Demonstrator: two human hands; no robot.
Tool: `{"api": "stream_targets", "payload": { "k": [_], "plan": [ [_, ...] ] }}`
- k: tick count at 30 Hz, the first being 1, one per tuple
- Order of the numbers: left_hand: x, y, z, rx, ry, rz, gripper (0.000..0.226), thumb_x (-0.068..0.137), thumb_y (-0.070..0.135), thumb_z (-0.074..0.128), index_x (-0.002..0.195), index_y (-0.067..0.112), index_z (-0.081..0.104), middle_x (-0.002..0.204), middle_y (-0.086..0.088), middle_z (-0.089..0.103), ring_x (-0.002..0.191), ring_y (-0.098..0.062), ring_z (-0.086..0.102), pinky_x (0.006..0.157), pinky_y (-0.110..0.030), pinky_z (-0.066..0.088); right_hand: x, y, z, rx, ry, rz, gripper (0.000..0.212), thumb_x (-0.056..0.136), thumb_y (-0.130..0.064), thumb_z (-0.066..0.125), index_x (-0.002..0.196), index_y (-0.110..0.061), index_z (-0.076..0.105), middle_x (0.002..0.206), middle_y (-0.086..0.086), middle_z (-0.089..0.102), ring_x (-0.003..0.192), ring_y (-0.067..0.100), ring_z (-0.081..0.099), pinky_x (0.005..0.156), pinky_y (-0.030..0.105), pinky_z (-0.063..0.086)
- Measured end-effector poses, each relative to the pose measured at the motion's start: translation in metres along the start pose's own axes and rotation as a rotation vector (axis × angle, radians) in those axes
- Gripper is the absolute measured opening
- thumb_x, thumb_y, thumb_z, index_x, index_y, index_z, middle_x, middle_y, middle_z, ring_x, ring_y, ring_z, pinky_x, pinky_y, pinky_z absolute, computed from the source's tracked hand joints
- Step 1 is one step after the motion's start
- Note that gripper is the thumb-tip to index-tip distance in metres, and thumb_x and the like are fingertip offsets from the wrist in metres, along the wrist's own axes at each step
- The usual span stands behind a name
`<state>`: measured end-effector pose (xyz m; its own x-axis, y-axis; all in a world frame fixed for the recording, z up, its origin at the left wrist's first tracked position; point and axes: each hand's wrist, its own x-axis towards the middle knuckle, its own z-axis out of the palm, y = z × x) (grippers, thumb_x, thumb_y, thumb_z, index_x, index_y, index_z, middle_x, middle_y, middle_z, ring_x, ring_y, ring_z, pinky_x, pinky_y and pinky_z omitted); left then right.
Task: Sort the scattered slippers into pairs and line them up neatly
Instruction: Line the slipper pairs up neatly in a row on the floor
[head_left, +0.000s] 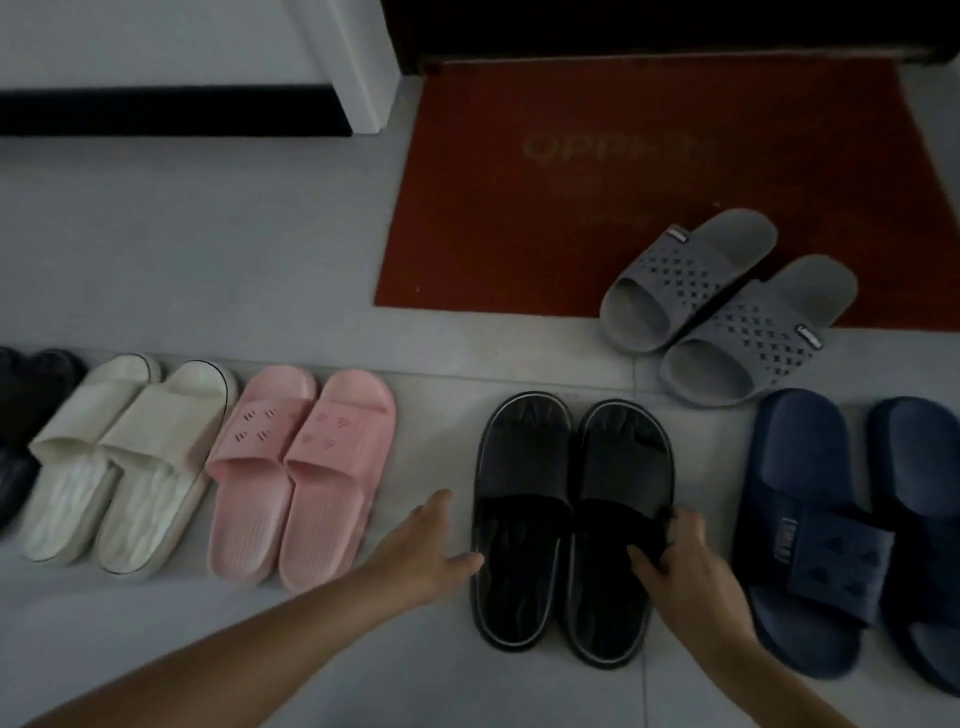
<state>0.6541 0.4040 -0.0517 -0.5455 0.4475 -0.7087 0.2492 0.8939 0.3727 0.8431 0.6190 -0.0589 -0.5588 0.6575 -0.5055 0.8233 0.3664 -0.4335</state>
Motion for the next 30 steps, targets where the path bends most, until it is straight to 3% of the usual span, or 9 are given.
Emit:
{"api": "stream_targets", "payload": {
  "k": [2, 4, 7, 10, 13, 17, 22, 27, 30],
  "plan": [
    [0.004, -0.007, -0.006, 0.084, 0.062, -0.022, 0.073, 0.085, 0.048, 0.057, 0.141, 0.014, 0.024, 0.137, -0.012, 0.047, 0.122, -0.028, 0.051, 0.101, -0.035, 0.042, 0.003, -0.011, 0.013, 0.003, -0.060, -0.073, 0.045, 0.086, -0.038, 0.059, 0.117, -0.028, 0.029, 0.073, -0.001, 0.061, 0.070, 0.030, 0.065, 0.055, 0.033, 0.046],
    [0.007, -0.016, -0.011, 0.107, 0.151, -0.039, 0.047, 0.089, 0.045, 0.051, 0.122, 0.014, 0.038, 0.122, -0.011, 0.057, 0.111, -0.030, 0.058, 0.093, -0.039, 0.047, 0.007, -0.023, 0.025, -0.023, -0.090, -0.144, 0.042, 0.086, -0.043, 0.057, 0.114, -0.033, 0.027, 0.072, -0.006, 0.058, 0.069, 0.024, 0.065, 0.053, 0.030, 0.045],
    [0.009, -0.026, -0.016, 0.115, 0.212, -0.040, 0.022, 0.093, 0.038, 0.046, 0.098, 0.019, 0.037, 0.098, -0.009, 0.063, 0.091, -0.032, 0.064, 0.078, -0.040, 0.051, 0.012, -0.035, 0.036, 0.036, -0.047, -0.119, 0.055, 0.086, -0.044, 0.057, 0.126, -0.028, 0.021, 0.079, 0.004, 0.066, 0.070, 0.027, 0.066, 0.058, 0.038, 0.054],
    [0.009, -0.030, -0.013, 0.123, 0.204, -0.019, 0.023, 0.094, 0.040, 0.043, 0.098, 0.018, 0.038, 0.090, -0.006, 0.064, 0.084, -0.029, 0.065, 0.073, -0.039, 0.052, 0.013, -0.034, 0.039, 0.050, -0.051, -0.121, 0.082, 0.089, -0.045, 0.053, 0.145, -0.033, -0.006, 0.088, 0.008, 0.068, 0.073, 0.025, 0.066, 0.064, 0.035, 0.054],
    [0.016, -0.033, -0.007, 0.132, 0.245, 0.011, 0.024, 0.097, 0.039, 0.039, 0.101, 0.016, 0.042, 0.078, 0.002, 0.059, 0.071, -0.018, 0.064, 0.063, -0.033, 0.053, 0.014, -0.038, 0.041, -0.003, -0.064, -0.189, 0.084, 0.092, -0.044, 0.048, 0.145, -0.036, -0.018, 0.104, 0.006, 0.067, 0.087, 0.023, 0.066, 0.072, 0.036, 0.054],
    [0.024, -0.038, -0.005, 0.137, 0.280, -0.018, 0.026, 0.098, 0.033, 0.034, 0.109, 0.010, 0.039, 0.087, -0.006, 0.060, 0.084, -0.028, 0.062, 0.066, -0.032, 0.042, 0.021, -0.048, 0.039, -0.063, -0.069, -0.203, 0.085, 0.092, -0.043, 0.047, 0.144, -0.036, -0.020, 0.108, 0.008, 0.067, 0.093, 0.026, 0.065, 0.076, 0.037, 0.053],
    [0.027, -0.044, 0.000, 0.102, 0.327, -0.011, 0.024, 0.097, 0.031, 0.030, 0.108, 0.011, 0.038, 0.078, 0.000, 0.049, 0.072, -0.023, 0.051, 0.064, -0.031, 0.040, 0.025, -0.054, 0.036, -0.121, -0.068, -0.202, 0.083, 0.093, -0.043, 0.046, 0.145, -0.035, -0.017, 0.109, 0.010, 0.066, 0.095, 0.028, 0.065, 0.077, 0.039, 0.053],
    [0.029, -0.047, 0.001, 0.113, 0.333, -0.009, 0.020, 0.097, 0.031, 0.030, 0.105, 0.013, 0.037, 0.076, 0.000, 0.049, 0.076, -0.027, 0.060, 0.063, -0.033, 0.041, 0.025, -0.056, 0.035, -0.125, -0.078, -0.195, 0.082, 0.093, -0.043, 0.046, 0.146, -0.035, -0.016, 0.108, 0.009, 0.067, 0.094, 0.026, 0.065, 0.079, 0.040, 0.053],
    [0.029, -0.050, 0.002, 0.117, 0.345, -0.004, 0.021, 0.095, 0.030, 0.031, 0.105, 0.013, 0.038, 0.073, 0.000, 0.048, 0.069, -0.026, 0.055, 0.061, -0.032, 0.040, 0.023, -0.056, 0.033, -0.161, -0.036, -0.169, 0.082, 0.092, -0.048, 0.045, 0.144, -0.040, -0.018, 0.105, 0.005, 0.067, 0.091, 0.024, 0.065, 0.071, 0.035, 0.052]
  ]
}}
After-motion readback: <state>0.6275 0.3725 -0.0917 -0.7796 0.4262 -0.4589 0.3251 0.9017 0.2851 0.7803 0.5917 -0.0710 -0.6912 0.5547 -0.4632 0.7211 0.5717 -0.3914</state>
